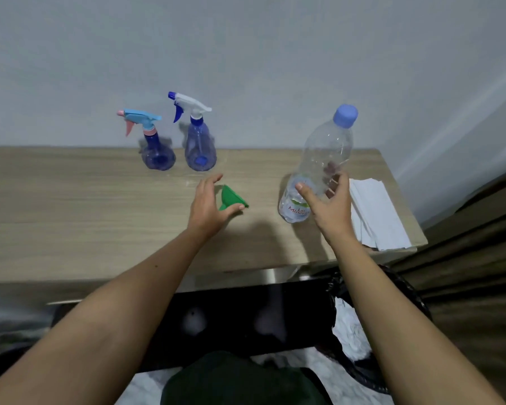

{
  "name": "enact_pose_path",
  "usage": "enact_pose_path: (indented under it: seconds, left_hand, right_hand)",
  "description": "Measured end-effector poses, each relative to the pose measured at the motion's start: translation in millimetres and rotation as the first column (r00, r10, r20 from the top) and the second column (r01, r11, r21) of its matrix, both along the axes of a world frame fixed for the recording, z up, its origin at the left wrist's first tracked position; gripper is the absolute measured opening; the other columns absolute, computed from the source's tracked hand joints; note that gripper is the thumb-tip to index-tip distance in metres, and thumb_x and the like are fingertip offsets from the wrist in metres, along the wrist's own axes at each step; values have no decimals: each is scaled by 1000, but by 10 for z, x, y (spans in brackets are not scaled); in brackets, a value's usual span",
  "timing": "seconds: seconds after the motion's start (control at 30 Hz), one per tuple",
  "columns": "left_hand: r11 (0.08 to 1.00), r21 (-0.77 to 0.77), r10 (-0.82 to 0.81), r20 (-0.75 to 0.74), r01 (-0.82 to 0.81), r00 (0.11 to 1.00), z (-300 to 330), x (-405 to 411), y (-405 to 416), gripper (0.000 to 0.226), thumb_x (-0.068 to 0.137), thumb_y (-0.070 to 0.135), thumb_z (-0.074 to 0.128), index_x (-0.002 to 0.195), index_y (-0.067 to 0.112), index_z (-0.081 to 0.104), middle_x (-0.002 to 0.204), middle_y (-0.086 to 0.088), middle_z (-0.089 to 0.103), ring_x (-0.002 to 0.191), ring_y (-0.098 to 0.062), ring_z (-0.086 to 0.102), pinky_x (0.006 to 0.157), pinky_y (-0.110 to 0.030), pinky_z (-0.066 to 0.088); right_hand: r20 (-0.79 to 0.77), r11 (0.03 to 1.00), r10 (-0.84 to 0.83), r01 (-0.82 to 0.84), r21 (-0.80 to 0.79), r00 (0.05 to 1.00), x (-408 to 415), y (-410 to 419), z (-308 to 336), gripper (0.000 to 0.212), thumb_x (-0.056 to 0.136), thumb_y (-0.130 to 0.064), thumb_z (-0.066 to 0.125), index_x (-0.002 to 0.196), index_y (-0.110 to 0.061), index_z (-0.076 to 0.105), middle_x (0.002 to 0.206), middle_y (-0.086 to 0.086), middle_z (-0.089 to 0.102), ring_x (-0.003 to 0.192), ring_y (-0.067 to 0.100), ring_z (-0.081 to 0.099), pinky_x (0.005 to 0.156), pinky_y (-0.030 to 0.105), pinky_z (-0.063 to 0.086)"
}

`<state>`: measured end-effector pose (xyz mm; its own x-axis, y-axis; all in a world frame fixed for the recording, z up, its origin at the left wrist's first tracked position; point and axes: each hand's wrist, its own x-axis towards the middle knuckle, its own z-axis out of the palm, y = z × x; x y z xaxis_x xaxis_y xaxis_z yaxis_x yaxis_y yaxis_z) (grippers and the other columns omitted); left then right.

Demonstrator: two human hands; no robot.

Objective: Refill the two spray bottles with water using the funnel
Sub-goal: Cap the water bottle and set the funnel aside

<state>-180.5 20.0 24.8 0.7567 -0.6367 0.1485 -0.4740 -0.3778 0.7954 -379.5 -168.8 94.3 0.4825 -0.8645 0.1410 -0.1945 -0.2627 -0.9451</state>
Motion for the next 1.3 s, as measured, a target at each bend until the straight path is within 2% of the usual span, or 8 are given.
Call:
enact_pose_path:
  seconds: [0.1,0.23,0.5,0.73,0.83,1.03,1.2,1.3]
  left_hand:
    - [1000,0,26,-57,-26,998,-131,31,41,99,73,37,97,152,5,45,148,-12,52,132,-14,51,113,-29,41]
    - [999,7,50,-135,-49,990,-294,55,42,98,72,36,98,149,3,48,146,-14,58,135,-25,58,112,-31,44]
    - [999,-27,29,-89,-32,996,-383,93,-16,79,77,43,94,140,10,60,131,-6,71,121,-19,67,105,-38,54]
    - [992,-113,35,-98,-46,995,-211,156,-144,87,67,53,87,136,6,63,125,-8,70,113,-19,68,101,-29,54]
    - [989,-133,46,-118,-61,992,-99,224,-259,84,64,48,88,134,9,65,122,-5,68,110,-17,67,100,-22,51]
    - [996,-87,3,-127,-14,992,-24,382,-471,84,63,36,96,137,9,66,122,-11,61,105,-19,68,98,-27,57]
    - [1000,-5,-2,-35,2,999,-63,529,-659,86,60,54,83,133,10,69,120,-9,67,103,-25,67,97,-41,57]
    - [999,39,-2,9,1,1000,-71,629,-800,81,65,40,91,134,4,67,121,-15,68,106,-30,66,98,-41,53]
  right_hand:
    - [13,1000,-20,20,-2,1000,44,19,-72,85,70,-51,90,139,-22,51,135,1,64,125,18,64,106,48,54]
    - [21,999,-30,30,20,999,91,90,-65,86,69,-47,91,140,-20,51,135,2,64,124,17,65,106,46,55]
    - [-1,999,-38,38,5,999,150,156,24,81,69,-45,91,138,-22,54,133,-4,65,123,13,64,103,42,57]
    - [-6,999,-33,34,25,999,253,126,122,73,72,-38,91,135,-23,57,130,-7,67,119,7,65,100,37,59]
    - [-9,999,-29,30,24,1000,314,89,153,70,75,-31,93,135,-23,58,131,-7,66,119,8,64,98,34,59]
    - [-9,999,-32,33,36,999,429,-33,179,68,77,-26,93,136,-23,58,132,-7,64,118,8,64,97,32,58]
    - [-25,999,-29,30,42,999,545,-199,202,66,77,-28,92,133,-24,58,130,-8,65,117,5,64,98,33,59]
    - [-20,999,-12,13,39,1000,677,-310,222,68,77,-29,92,136,-26,58,134,-9,64,119,6,63,99,31,57]
